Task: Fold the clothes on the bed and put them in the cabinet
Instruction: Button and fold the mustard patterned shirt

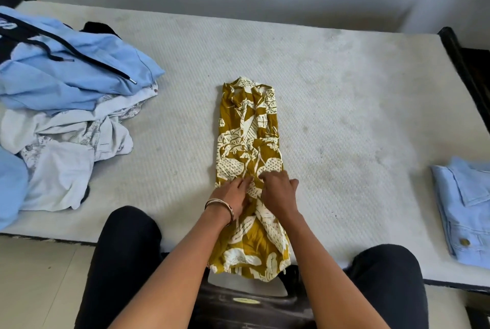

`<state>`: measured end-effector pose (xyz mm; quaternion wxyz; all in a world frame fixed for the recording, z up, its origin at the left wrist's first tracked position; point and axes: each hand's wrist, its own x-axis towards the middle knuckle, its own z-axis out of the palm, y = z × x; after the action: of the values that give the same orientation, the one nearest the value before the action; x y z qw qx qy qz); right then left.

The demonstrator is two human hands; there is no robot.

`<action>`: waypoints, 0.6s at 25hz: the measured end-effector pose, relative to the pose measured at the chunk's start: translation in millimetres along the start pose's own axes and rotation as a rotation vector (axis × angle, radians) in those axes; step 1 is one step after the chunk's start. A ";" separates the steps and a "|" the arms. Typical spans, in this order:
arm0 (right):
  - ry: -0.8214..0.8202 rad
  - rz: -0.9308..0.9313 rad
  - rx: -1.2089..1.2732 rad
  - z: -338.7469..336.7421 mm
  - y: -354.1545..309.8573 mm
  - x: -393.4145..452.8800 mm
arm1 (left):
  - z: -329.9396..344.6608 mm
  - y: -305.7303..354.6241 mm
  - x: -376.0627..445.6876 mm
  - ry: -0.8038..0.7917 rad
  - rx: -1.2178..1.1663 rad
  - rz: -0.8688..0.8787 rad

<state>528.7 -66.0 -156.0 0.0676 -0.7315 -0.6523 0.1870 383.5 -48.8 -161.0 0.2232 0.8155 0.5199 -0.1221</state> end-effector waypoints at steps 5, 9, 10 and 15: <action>0.048 0.130 0.466 3.7 -21.7 81.0 | -17.1 -25.6 47.6 0.558 -0.544 -0.417; -0.058 0.298 0.523 13.4 -30.4 108.3 | -31.2 -49.2 79.9 0.301 -0.585 -0.642; -0.057 0.305 0.599 13.9 -30.5 108.5 | -30.6 -52.9 83.6 0.269 -0.556 -0.617; 0.006 0.258 0.891 11.2 -24.0 103.5 | -27.3 -55.9 81.0 0.499 -0.514 -0.577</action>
<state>510.5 37.1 -177.3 0.3533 -0.7067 -0.4118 0.4540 367.0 49.0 -185.5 0.2430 0.5599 0.7770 0.1537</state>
